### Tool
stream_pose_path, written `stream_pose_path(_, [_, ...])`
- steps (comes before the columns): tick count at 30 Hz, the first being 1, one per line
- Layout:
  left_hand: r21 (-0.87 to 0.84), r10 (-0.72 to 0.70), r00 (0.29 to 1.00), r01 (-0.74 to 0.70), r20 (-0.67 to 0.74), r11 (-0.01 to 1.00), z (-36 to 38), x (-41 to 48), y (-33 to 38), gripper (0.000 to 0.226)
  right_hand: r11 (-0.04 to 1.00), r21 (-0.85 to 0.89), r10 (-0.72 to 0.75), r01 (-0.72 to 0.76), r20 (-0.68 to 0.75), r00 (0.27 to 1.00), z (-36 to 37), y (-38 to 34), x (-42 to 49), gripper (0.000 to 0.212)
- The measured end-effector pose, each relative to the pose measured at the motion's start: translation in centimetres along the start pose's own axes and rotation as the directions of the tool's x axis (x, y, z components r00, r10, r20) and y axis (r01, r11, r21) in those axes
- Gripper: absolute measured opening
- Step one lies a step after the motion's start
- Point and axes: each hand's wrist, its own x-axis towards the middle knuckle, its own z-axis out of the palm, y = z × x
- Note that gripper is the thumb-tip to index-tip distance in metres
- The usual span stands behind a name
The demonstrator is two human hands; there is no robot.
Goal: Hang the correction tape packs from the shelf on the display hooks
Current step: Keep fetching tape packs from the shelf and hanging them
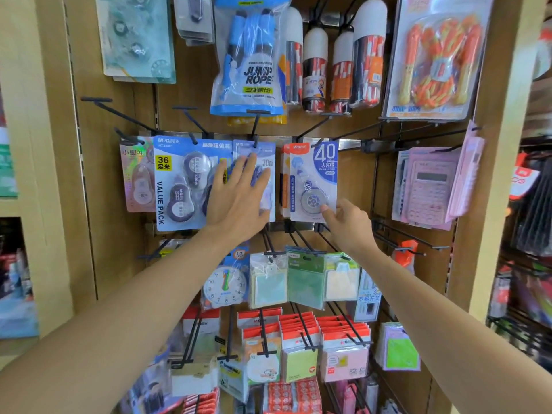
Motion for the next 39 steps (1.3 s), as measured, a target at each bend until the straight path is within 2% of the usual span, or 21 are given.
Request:
stream_pose_path(4, [-0.006,-0.012,0.993,0.013,0.115,1.000,-0.2,1.6,0.2,0.081,1.000,-0.004,0.005,-0.005,-0.017,1.000,0.0,0.2,0.3,0.041])
stream_pose_path(7, [-0.171,-0.018,0.996,0.032,0.084,0.985,-1.2,0.8,0.3,0.075,0.997,0.042,0.069,-0.068,-0.039,0.997,-0.1,0.5,0.8,0.046])
stream_pose_path(10, [-0.309,0.019,1.000,-0.016,0.007,0.951,-2.3,-2.2,0.4,0.067,0.968,0.172,0.196,-0.182,-0.067,0.978,-0.5,0.4,1.1,0.053])
stream_pose_path(13, [-0.421,0.025,0.997,0.010,0.079,0.907,-3.4,-5.0,0.5,0.063,0.949,0.209,0.250,-0.234,-0.052,0.967,-0.9,0.0,0.9,0.050])
stream_pose_path(17, [-0.488,0.045,0.993,0.015,0.110,0.872,-5.0,-8.6,0.4,0.064,0.984,0.041,0.179,-0.175,-0.122,0.976,-1.6,-1.1,0.3,0.042])
stream_pose_path(20, [-0.537,0.025,0.997,0.016,0.070,0.844,-5.4,-11.5,0.9,0.054,0.997,-0.064,0.023,-0.037,-0.211,0.977,-2.6,-2.2,-1.5,0.032])
stream_pose_path(23, [-0.559,0.048,0.996,0.000,0.070,0.829,-5.2,-14.3,2.0,0.046,0.981,-0.152,-0.153,0.121,-0.221,0.963,-3.1,-2.5,-4.6,0.035])
stream_pose_path(26, [-0.614,0.069,0.994,0.001,0.090,0.789,-4.9,-17.1,3.2,0.040,0.934,-0.126,-0.351,0.335,-0.130,0.927,-3.0,-1.7,-9.3,0.024])
stream_pose_path(29, [-0.673,0.079,0.986,0.042,0.148,0.739,-4.1,-20.6,4.9,0.028,0.895,-0.104,-0.436,0.434,0.002,0.900,-2.6,-0.4,-15.1,0.022])
stream_pose_path(34, [-0.737,0.042,0.934,0.252,0.355,0.627,-2.0,-29.3,7.7,0.017,0.895,-0.099,-0.401,0.435,0.250,0.881,-1.5,3.4,-24.3,0.025])
stream_pose_path(37, [-0.712,0.038,0.829,0.454,0.557,0.535,-0.9,-36.5,10.2,0.011,0.917,-0.098,-0.327,0.387,0.369,0.870,-0.2,6.2,-29.7,0.022])
stream_pose_path(39, [-0.652,0.077,0.735,0.542,0.673,0.530,-0.4,-41.9,12.1,0.013,0.948,-0.108,-0.221,0.300,0.455,0.862,0.8,8.3,-33.2,0.023])
